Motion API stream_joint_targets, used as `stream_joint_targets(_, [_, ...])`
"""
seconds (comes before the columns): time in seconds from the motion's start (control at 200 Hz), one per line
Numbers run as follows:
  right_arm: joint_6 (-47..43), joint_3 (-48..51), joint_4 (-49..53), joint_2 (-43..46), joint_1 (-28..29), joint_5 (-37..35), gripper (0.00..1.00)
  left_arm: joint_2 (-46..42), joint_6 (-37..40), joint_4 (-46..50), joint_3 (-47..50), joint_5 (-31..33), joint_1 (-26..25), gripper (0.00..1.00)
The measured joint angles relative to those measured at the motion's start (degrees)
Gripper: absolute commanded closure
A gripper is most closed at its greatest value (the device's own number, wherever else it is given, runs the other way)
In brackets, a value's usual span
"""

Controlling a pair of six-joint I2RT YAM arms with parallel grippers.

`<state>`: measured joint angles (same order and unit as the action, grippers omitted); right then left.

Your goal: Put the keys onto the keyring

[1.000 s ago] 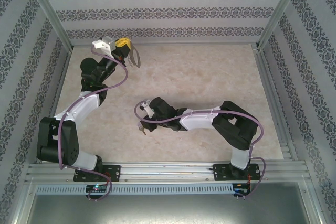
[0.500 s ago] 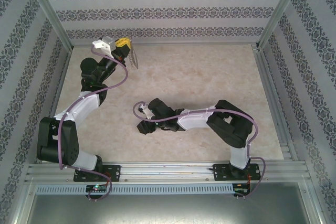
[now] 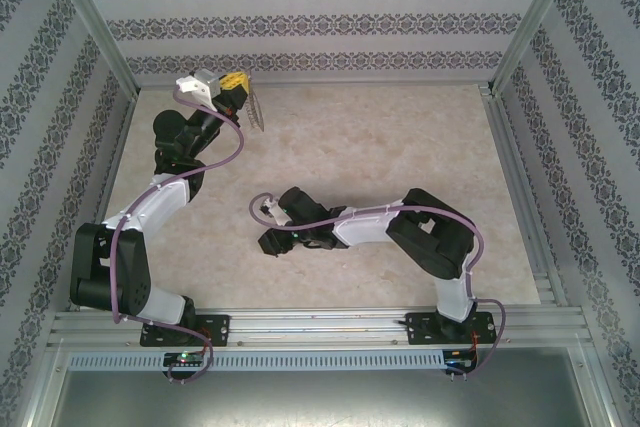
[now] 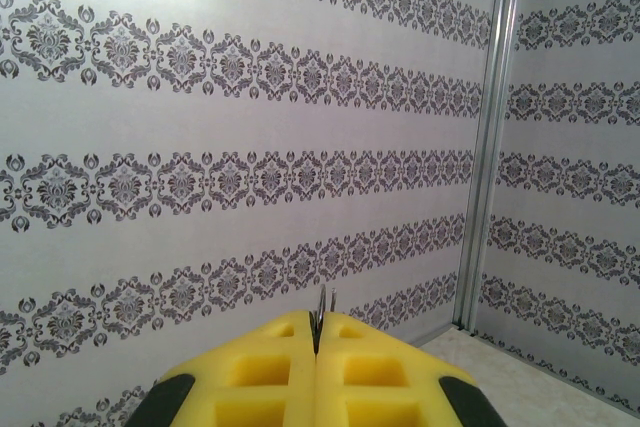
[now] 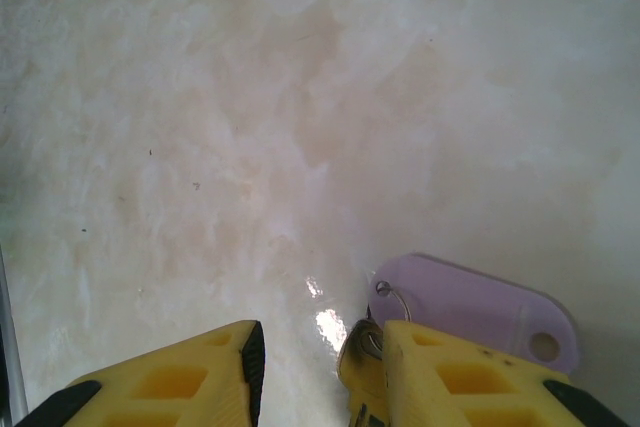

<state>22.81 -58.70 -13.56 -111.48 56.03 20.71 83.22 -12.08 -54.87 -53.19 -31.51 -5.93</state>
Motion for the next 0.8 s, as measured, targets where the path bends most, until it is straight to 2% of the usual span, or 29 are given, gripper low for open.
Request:
stream_joint_targets(0.42, [0.2,-0.3,0.0,-0.5,0.0,0.0,0.64,0.0,0.0,0.0,0.0,0.0,0.0,1.0])
stream_joint_targets(0.625, [0.5,-1.1,0.3,-1.0,0.4,-0.2,0.72,0.0,0.0,0.0,0.0,0.0,0.0,1.0])
stream_joint_targets(0.799, [0.7,-1.5,0.5,-1.2,0.9,-0.3,0.73,0.0,0.0,0.0,0.0,0.0,0.0,1.0])
